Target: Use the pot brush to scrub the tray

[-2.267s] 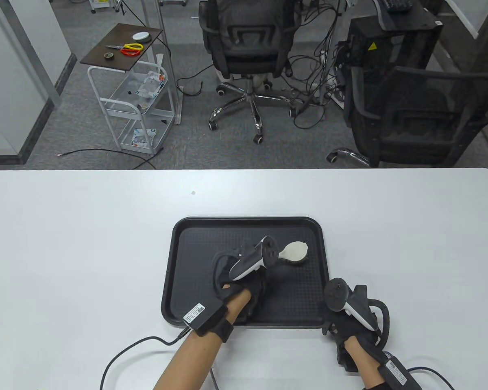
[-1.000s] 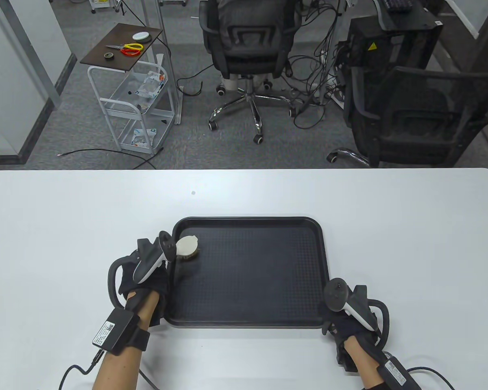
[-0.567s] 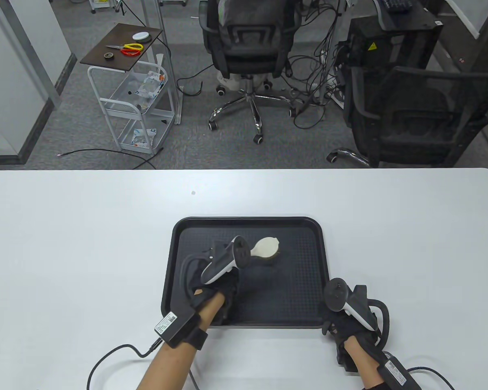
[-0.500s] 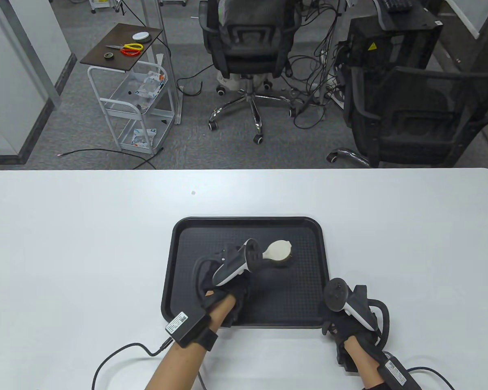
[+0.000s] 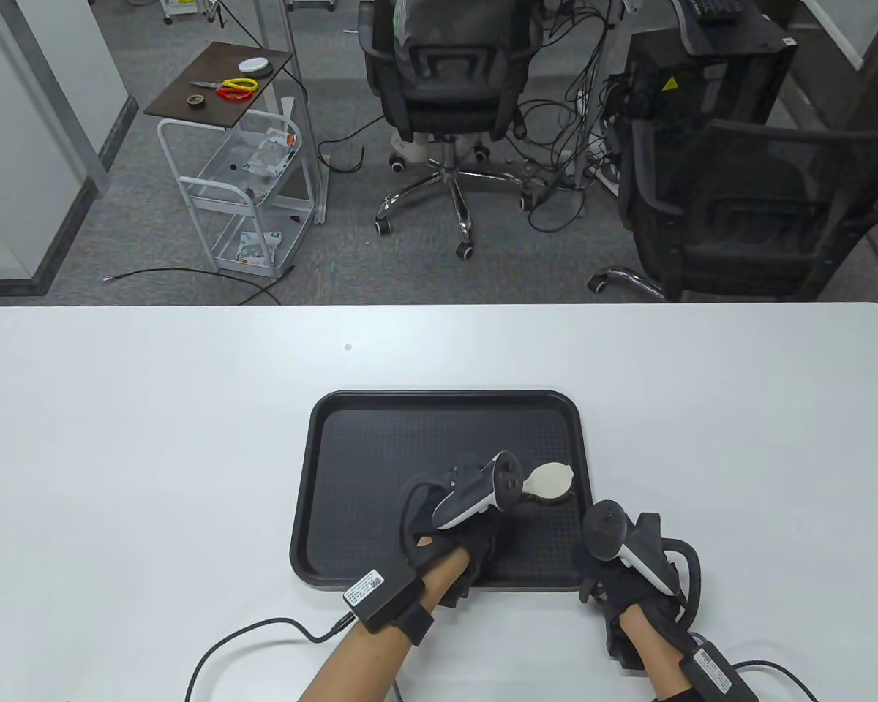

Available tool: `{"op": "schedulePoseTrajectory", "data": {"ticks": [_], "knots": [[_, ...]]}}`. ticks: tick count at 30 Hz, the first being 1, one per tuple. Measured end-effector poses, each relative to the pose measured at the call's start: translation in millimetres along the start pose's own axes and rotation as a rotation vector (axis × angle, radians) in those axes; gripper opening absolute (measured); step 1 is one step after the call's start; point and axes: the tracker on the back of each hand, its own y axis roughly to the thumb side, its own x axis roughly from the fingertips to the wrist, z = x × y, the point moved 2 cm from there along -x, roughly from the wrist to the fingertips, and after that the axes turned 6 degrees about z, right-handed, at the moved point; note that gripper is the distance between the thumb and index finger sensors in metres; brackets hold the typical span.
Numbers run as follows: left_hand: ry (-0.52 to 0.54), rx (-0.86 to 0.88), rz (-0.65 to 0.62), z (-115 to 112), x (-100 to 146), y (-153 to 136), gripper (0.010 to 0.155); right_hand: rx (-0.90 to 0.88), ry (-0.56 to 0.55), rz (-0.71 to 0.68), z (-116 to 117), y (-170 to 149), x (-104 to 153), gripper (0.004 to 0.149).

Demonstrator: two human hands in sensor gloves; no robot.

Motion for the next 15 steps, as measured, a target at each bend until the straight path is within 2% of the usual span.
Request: {"op": "schedulePoseTrajectory", "data": {"ticks": [5, 15], "knots": [[-0.060, 0.065, 0.056, -2, 2, -42, 0.056, 0.002, 0.000, 0.001, 0, 0, 0, 0.071], [-0.052, 0.040, 0.286, 2, 25, -173, 0.057, 0.002, -0.003, 0.003, 0, 0, 0, 0.071]]}}
